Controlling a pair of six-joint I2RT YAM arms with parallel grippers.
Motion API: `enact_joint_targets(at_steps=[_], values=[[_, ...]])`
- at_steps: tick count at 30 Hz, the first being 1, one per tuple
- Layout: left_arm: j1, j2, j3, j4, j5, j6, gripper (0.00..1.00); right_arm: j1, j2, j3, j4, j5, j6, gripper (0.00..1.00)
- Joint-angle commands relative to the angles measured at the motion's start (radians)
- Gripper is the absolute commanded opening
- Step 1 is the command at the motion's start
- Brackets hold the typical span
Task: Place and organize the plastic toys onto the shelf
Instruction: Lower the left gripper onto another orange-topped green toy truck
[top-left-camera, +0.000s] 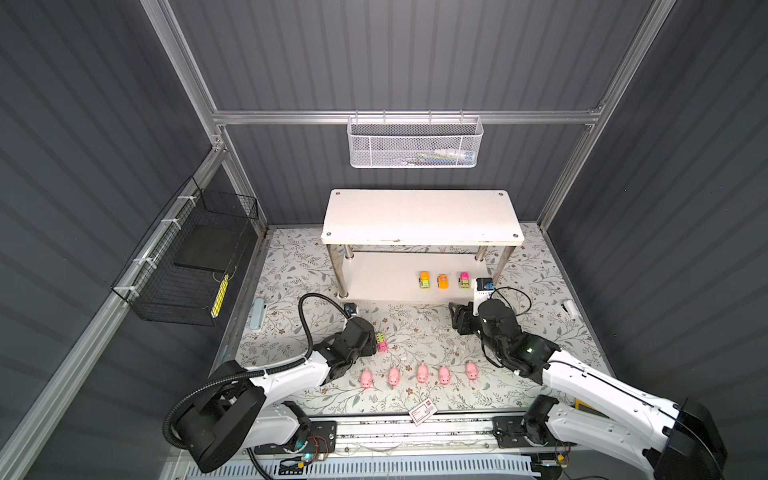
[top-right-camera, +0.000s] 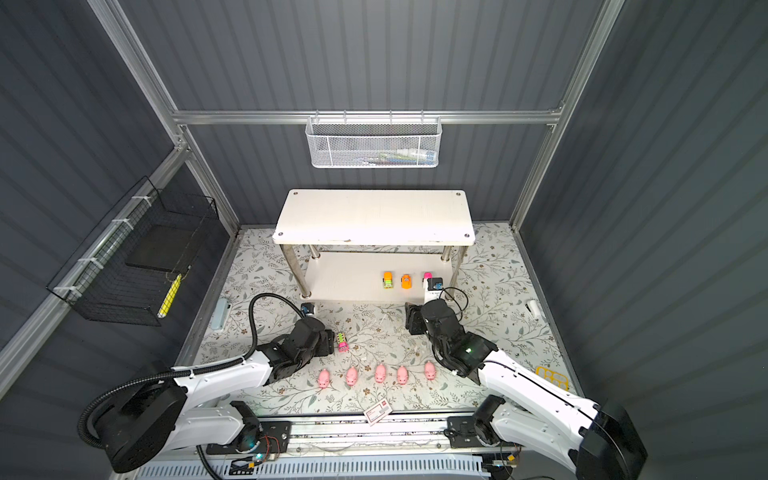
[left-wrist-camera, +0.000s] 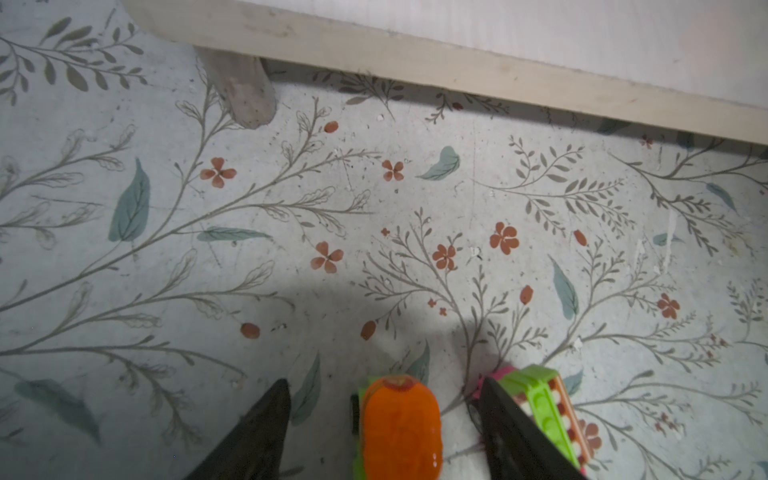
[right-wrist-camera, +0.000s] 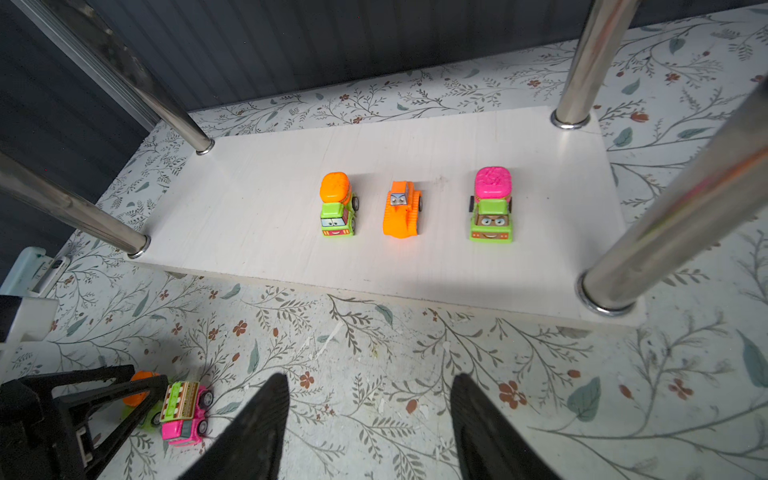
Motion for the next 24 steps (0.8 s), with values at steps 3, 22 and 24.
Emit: enact_joint_targets(at_steps=[3, 22, 24], values=[[-0.009, 0.017, 0.034, -0.027, 0.008, -0.007, 0.67, -0.019, -0.015, -0.017, -0.005, -0.005, 0.008, 0.64], [-0.015, 0.042, 0.039, -0.038, -0.009, -0.014, 0.53, -0.043, 0.044, -0.009, 0.018, -0.06, 0.008, 0.64], [-0.015, 0.049, 0.041, -0.032, -0.008, -0.011, 0.52, -0.045, 0.048, -0.012, 0.018, -0.065, 0.011, 0.64]])
